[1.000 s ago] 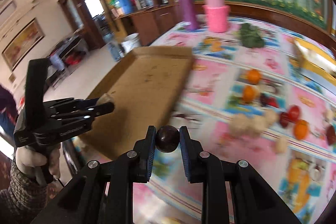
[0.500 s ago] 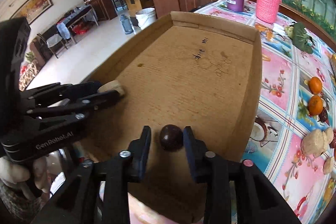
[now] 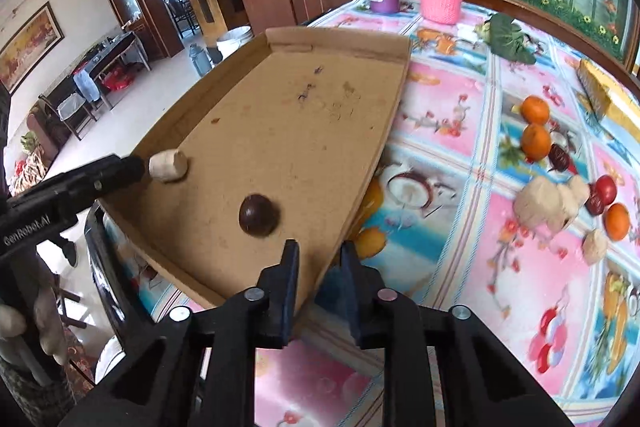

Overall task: Organize fruits
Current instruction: 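Carry the cake and nut into the cardboard tray and open both tools, then grasp another beige grain cake with the left tool while the right tool grasps a mandarin orange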

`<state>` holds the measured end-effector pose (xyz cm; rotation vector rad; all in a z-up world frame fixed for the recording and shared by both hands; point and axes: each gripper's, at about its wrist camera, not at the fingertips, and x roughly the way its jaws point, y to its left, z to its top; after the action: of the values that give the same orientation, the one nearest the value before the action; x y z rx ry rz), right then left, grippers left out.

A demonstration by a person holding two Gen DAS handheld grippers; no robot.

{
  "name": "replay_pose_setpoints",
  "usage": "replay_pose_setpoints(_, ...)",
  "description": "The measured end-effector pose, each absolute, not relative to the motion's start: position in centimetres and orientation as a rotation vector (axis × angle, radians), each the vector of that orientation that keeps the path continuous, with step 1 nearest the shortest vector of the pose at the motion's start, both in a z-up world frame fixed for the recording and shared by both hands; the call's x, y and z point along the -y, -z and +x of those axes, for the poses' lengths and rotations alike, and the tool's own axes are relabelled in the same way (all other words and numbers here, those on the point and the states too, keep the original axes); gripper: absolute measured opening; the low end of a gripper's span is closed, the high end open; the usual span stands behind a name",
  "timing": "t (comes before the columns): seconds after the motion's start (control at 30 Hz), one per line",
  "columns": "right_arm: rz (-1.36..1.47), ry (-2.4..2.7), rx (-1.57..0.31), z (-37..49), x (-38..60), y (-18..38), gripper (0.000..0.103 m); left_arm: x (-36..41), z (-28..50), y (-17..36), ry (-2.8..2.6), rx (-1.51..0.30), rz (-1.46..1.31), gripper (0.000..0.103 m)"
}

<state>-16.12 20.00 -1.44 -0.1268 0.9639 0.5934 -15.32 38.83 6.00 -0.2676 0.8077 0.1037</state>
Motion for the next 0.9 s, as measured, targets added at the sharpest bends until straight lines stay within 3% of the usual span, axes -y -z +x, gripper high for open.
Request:
replay_pose_setpoints(0.37,-0.057,-0.722,-0.971,-17.7,-19.3,1.1,0.027,-35.3,-15.2,-8.6,-0.004,-0.771,-0.292,0.063)
replay_pose_setpoints(0.47,-0.029,-0.677,-0.93,-17.5,-15.8,0.3,0.035,-32.2,-14.2,-9.1,0.054,-0.778,-0.25,0.064)
replay_pose_setpoints(0.9,0.177,-0.243,-0.915,-12.1,5.6,0.6,0.039,-16.9,-5.4,-5.9,0.27,-0.885,-0.115,0.064)
